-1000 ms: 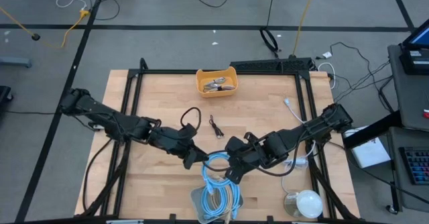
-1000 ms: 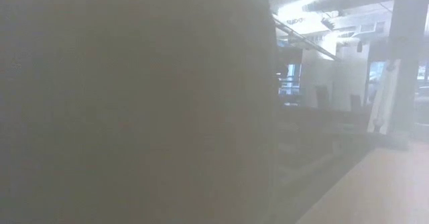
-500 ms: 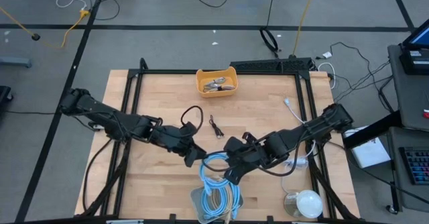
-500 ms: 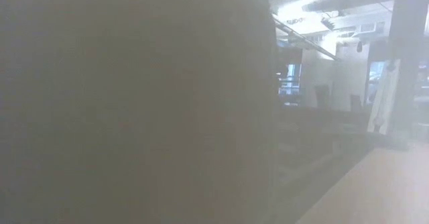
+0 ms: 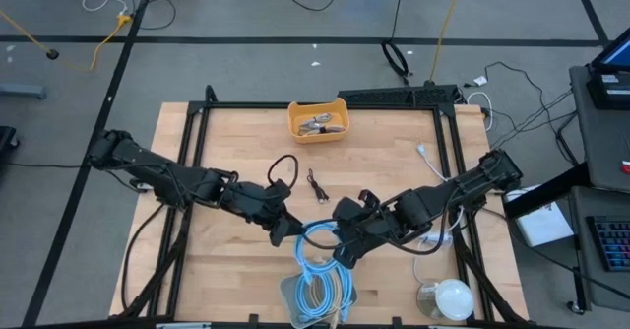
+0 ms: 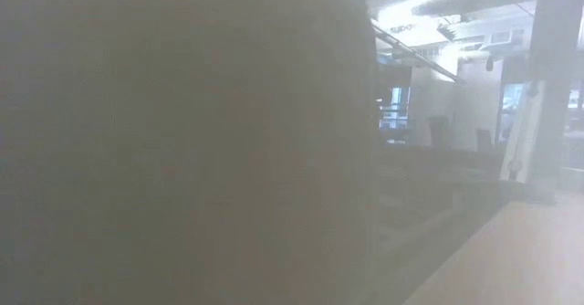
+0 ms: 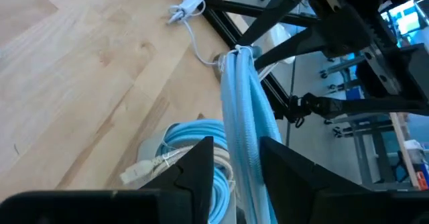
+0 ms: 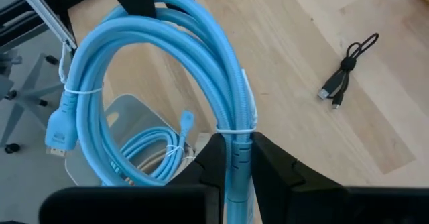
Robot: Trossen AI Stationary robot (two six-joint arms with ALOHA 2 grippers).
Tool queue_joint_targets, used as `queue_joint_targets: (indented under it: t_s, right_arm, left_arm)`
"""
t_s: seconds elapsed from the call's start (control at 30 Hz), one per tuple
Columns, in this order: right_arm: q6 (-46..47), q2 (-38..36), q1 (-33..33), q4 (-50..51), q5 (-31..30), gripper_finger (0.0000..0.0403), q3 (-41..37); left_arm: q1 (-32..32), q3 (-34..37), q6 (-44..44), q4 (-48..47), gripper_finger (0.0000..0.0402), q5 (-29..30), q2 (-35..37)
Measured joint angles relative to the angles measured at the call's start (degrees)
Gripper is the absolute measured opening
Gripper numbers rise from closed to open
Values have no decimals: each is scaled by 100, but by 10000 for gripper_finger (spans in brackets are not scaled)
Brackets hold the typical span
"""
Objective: Sort cables into bins
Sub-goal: Put the blue HDMI cable into the gray bin
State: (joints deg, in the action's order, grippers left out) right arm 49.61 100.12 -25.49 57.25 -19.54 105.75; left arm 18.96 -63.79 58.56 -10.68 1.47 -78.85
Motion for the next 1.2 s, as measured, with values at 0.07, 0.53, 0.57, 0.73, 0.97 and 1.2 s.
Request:
queue_joint_targets:
  t_s: [0.07, 0.53, 0.57, 0.73, 0.97, 1.2]
  right_arm:
    - [-29, 0, 24, -2, -45, 36, 0]
    - [-501, -58, 19, -610, 167, 92, 2]
    - [-525, -84, 22, -666, 276, 102, 6]
    - [-589, -238, -52, -858, 439, 122, 7]
    - [-654, -424, -29, -817, 268, 110, 7]
    - [-766, -406, -31, -817, 318, 95, 7]
  left_arm:
    - [-3, 0, 1, -4, 108, -13, 0]
    - [-76, -4, -433, -742, 12, -1256, 2]
    - [-70, 7, -505, -920, 12, -1407, -5]
    - [-31, 2, -1070, -1153, 12, -1870, 0]
    - [52, 4, -2231, -1088, 12, -2468, -7]
    - [-83, 0, -3105, -455, 12, -3206, -293]
